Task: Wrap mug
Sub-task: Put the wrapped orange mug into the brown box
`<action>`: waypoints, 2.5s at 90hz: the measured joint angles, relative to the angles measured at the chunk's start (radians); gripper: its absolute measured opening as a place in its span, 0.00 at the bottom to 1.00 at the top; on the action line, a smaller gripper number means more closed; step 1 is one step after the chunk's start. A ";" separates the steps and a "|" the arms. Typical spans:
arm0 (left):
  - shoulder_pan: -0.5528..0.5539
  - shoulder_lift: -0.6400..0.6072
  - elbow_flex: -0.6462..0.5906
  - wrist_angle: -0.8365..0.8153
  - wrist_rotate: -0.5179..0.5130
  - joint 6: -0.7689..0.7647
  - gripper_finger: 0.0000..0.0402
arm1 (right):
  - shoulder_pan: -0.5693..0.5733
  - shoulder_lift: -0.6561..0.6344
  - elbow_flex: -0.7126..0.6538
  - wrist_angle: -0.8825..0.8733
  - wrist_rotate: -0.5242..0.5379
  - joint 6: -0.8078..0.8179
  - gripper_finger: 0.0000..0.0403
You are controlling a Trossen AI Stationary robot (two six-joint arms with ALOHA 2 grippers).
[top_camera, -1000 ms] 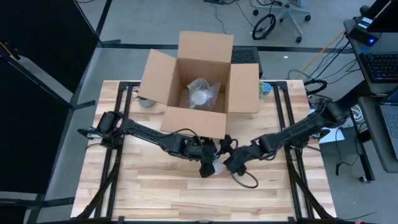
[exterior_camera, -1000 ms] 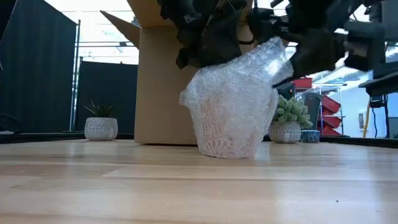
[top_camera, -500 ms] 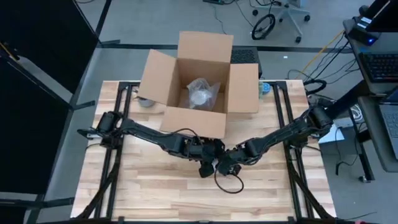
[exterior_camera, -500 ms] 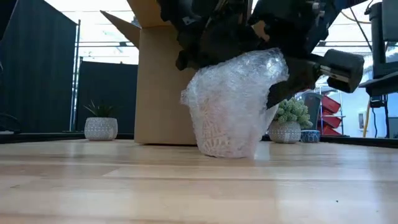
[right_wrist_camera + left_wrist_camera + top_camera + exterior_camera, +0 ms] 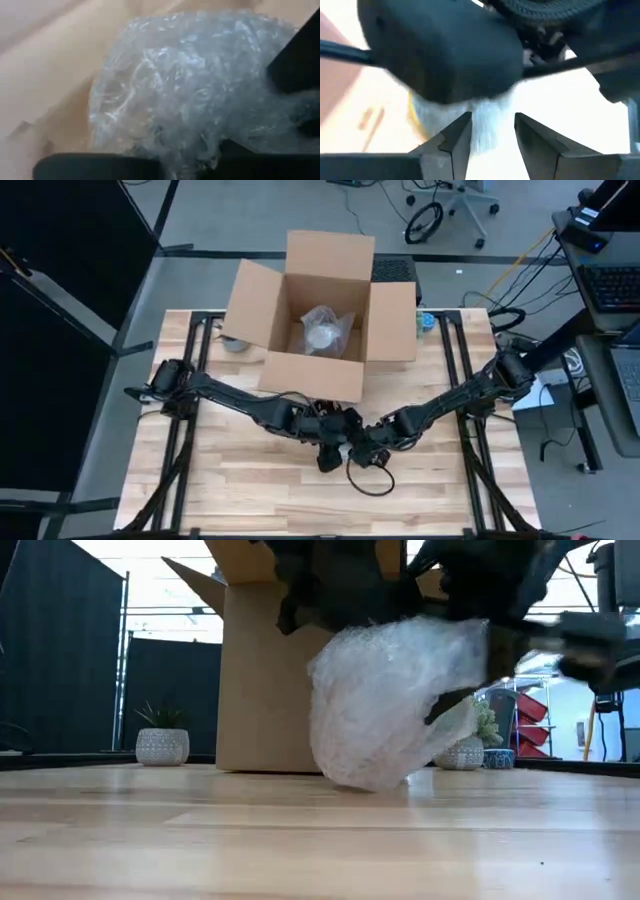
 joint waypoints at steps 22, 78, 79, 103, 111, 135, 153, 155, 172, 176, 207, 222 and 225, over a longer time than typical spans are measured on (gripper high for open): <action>-0.092 -0.071 0.000 -0.003 0.016 -0.027 0.34 | 0.120 -0.093 0.144 -0.138 -0.032 0.085 0.05; -0.203 -0.355 0.019 0.040 -0.167 0.141 0.34 | 0.149 -0.126 0.735 -0.495 0.011 -0.007 0.04; -0.203 -0.363 0.019 0.038 -0.178 0.147 0.34 | 0.145 -0.125 0.744 -0.501 0.018 -0.015 0.04; -0.205 -0.538 0.019 0.040 -0.559 0.392 0.34 | -0.046 -0.125 0.994 -0.579 0.169 -0.175 0.04; -0.192 -0.591 0.019 0.037 -0.691 0.491 0.34 | -0.179 -0.128 1.053 -0.574 0.169 -0.181 0.04; -0.121 -0.692 0.019 -0.033 -0.779 0.553 0.34 | -0.643 -0.079 1.060 -0.599 -0.017 0.018 0.04; -0.069 -0.680 0.019 -0.195 -0.778 0.449 0.34 | -0.820 0.084 1.058 -0.667 -0.148 0.188 0.04; -0.062 -0.678 0.019 -0.217 -0.778 0.430 0.34 | -0.828 0.104 1.058 -0.681 -0.159 0.198 0.04; -0.035 -0.645 -0.009 -0.350 -0.778 0.307 0.34 | -0.850 0.287 1.058 -0.783 -0.191 0.248 0.04; -0.033 -0.640 -0.022 -0.349 -0.777 0.296 0.34 | -0.853 0.329 1.058 -0.808 -0.190 0.260 0.04; -0.033 -0.605 -0.034 -0.354 -0.776 0.289 0.34 | -0.858 0.460 1.060 -0.866 -0.124 0.324 0.09; -0.033 -0.605 -0.034 -0.354 -0.775 0.288 0.34 | -0.857 0.461 1.060 -0.861 -0.174 0.353 0.30; -0.033 -0.605 -0.034 -0.354 -0.775 0.288 0.34 | -0.859 0.461 1.059 -0.860 -0.181 0.358 0.34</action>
